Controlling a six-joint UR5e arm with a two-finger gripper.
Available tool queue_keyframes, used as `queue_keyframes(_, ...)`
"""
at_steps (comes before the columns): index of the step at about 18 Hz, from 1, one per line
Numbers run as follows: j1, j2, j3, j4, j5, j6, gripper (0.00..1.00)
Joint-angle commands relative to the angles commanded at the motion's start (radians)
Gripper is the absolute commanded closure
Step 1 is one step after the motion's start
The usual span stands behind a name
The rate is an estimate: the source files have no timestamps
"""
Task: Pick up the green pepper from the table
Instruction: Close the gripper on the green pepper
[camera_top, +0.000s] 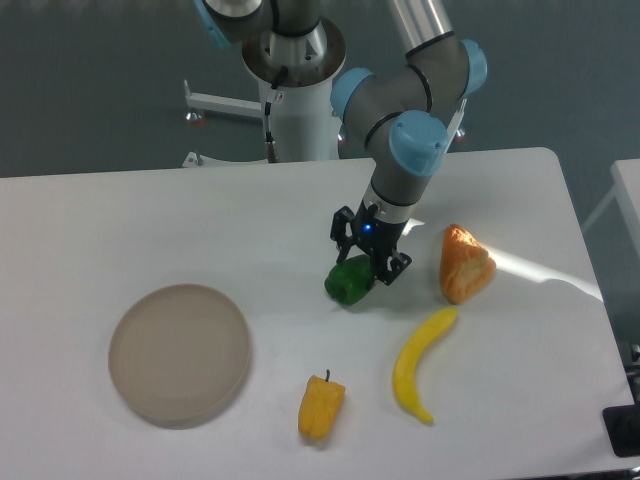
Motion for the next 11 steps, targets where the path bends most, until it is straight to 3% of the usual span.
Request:
queue_keyframes(5,0.006,0.006,0.057,-0.009,0.006,0.002,0.72)
queue_keyframes(11,0.000,-0.018,0.219,-0.032,0.110,0.003,0.71)
